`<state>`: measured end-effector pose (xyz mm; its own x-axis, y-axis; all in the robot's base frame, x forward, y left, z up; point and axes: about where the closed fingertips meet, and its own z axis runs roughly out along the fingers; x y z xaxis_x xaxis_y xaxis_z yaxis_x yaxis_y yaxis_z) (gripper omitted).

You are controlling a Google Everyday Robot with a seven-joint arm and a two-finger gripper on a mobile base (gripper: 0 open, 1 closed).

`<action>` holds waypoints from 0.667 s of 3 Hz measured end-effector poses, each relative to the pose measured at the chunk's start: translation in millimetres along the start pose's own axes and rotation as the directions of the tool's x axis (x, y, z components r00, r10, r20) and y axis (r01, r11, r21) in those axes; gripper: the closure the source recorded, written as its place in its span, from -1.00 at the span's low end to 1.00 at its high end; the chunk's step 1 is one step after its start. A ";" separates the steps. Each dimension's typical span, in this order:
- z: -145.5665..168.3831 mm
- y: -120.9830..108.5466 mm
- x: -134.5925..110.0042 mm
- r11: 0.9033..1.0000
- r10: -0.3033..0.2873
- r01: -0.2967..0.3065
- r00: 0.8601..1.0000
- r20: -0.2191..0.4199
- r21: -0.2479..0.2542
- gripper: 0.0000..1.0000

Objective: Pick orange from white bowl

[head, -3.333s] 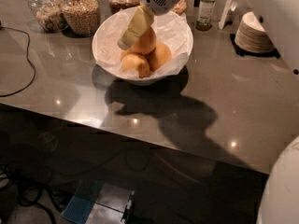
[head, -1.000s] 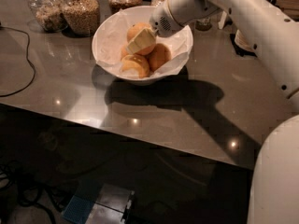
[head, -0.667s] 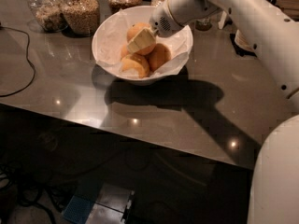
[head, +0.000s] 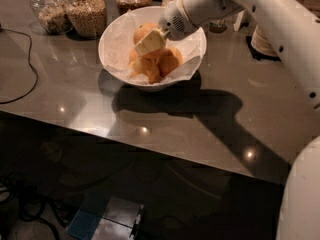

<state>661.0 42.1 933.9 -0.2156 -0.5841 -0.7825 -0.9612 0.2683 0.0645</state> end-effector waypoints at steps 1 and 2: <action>-36.1 48.1 -18.2 0.996 -0.076 0.079 0.995 0.065 -0.040 1.00; -69.8 97.9 -23.5 0.986 -0.146 0.152 0.985 0.092 -0.063 1.00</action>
Offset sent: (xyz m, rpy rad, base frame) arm -0.1665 -0.0313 0.1012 0.0874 -0.1526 0.2127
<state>559.9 28.6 1001.9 -0.0559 -0.5441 -0.8372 -0.9917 0.1273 -0.0165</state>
